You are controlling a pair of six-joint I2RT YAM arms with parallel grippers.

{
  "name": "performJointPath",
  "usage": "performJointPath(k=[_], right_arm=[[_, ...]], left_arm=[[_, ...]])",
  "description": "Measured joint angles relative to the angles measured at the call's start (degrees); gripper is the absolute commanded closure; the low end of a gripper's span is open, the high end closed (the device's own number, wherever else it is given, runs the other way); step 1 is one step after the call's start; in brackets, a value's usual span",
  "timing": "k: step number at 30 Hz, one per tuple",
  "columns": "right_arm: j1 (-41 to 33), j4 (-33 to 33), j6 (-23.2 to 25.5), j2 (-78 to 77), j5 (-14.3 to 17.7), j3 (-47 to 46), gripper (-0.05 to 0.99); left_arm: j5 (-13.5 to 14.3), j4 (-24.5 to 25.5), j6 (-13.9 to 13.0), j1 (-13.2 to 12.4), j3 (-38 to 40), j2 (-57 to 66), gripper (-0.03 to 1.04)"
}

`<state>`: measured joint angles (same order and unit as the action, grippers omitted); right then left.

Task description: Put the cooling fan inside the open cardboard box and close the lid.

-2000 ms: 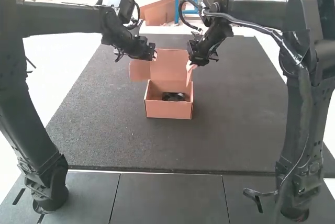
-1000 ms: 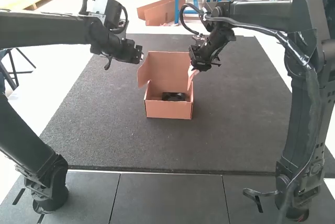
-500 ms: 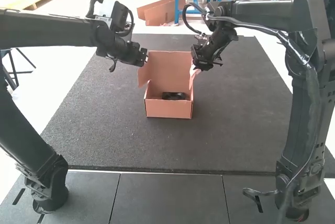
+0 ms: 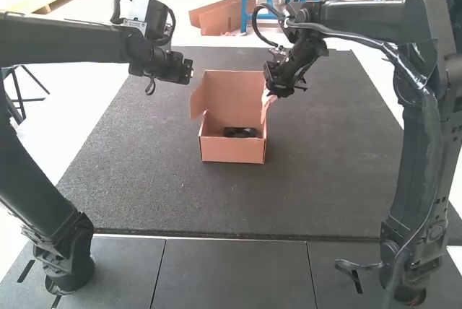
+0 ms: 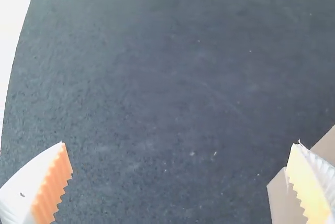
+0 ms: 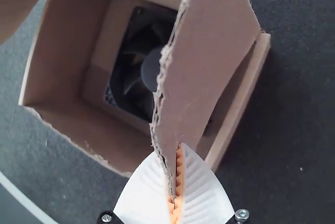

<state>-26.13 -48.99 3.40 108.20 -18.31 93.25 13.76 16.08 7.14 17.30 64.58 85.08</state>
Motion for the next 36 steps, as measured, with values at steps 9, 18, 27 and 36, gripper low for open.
performJointPath(k=[9,18,27,36], right_arm=[[0.0,0.0,0.0,0.0,-0.6,0.0,0.95],[0.8,0.2,0.0,0.0,-1.3,0.0,0.95],[0.8,-0.2,-0.3,0.0,-2.2,-1.4,0.95],[0.8,-2.6,-1.8,0.0,-2.2,-5.0,0.95]], left_arm=[[0.2,0.9,-1.4,4.6,-2.6,0.4,0.04],[-0.2,0.8,-2.2,6.1,-2.6,2.0,0.04],[-0.5,2.3,-2.2,6.3,-2.6,2.4,0.04],[-0.7,5.6,-2.2,6.3,-3.4,2.3,0.04]])
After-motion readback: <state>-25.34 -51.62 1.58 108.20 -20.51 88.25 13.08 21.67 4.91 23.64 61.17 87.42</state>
